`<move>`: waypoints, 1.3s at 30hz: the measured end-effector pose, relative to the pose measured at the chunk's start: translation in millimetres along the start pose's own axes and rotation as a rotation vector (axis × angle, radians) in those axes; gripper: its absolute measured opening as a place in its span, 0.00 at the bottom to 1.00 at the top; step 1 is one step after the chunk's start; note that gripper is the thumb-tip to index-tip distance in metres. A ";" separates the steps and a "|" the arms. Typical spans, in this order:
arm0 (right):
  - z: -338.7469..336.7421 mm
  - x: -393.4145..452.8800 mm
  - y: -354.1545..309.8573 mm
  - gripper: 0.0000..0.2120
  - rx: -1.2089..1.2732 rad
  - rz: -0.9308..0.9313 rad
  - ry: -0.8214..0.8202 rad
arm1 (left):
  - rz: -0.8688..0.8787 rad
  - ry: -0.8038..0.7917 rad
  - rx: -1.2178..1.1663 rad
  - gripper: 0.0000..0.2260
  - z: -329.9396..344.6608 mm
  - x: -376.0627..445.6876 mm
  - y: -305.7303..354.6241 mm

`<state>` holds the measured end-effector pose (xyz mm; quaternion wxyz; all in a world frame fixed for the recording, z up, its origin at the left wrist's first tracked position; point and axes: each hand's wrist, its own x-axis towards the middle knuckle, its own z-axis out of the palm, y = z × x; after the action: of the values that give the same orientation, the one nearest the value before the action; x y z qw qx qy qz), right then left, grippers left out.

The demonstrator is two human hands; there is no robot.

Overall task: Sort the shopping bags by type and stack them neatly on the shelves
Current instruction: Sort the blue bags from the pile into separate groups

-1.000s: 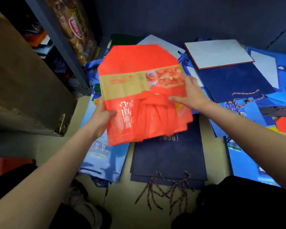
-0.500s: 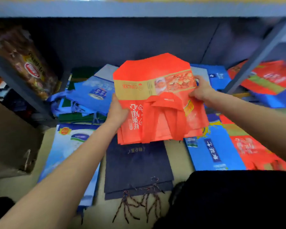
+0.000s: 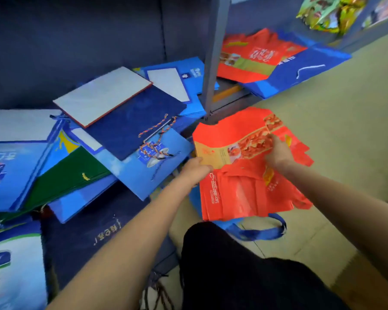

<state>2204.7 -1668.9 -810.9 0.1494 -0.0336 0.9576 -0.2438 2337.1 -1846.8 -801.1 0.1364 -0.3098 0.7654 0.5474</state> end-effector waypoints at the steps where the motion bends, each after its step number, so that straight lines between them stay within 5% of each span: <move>1: 2.9 7.4 11.4 0.29 -0.010 0.016 -0.003 | -0.024 -0.012 -0.007 0.22 11.8 9.8 -0.9; 10: -38.1 128.6 39.6 0.31 -0.352 -0.009 -0.047 | -0.027 -0.138 -0.220 0.20 92.4 110.1 50.4; 13: -41.6 159.3 38.1 0.33 -0.586 -0.028 -0.243 | -0.009 0.064 -0.125 0.18 90.8 148.8 51.4; 17: 16.2 156.4 55.5 0.26 -0.439 -0.167 -0.464 | 0.216 0.200 0.192 0.15 71.1 140.8 16.9; 21: 60.9 139.9 48.4 0.24 -0.397 -0.216 -0.371 | 0.555 0.367 0.248 0.18 29.1 101.8 -19.1; 24: 70.6 123.8 2.9 0.23 -0.249 -0.246 -0.211 | 0.612 0.530 0.358 0.18 -8.8 81.1 -48.5; 26: 77.6 108.7 -33.0 0.21 -0.199 -0.283 -0.199 | 0.575 0.643 0.365 0.17 -33.4 67.2 -61.7; 30: 89.2 73.9 -92.7 0.19 -0.498 -0.388 -0.166 | 0.411 0.752 0.558 0.18 -80.0 48.9 -82.1; 35: 110.1 54.8 -159.7 0.26 -0.122 -0.593 -0.334 | -0.052 0.576 0.874 0.35 -142.4 48.9 -97.0; 39: 139.4 42.8 -130.7 0.28 -0.295 -0.420 -0.341 | -0.116 0.387 0.938 0.34 -173.2 60.3 -87.6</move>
<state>2205.0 -1853.4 -876.7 0.2477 -0.2927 0.9159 -0.1188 2367.8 -2044.3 -837.1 0.1468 -0.3529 0.9215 0.0691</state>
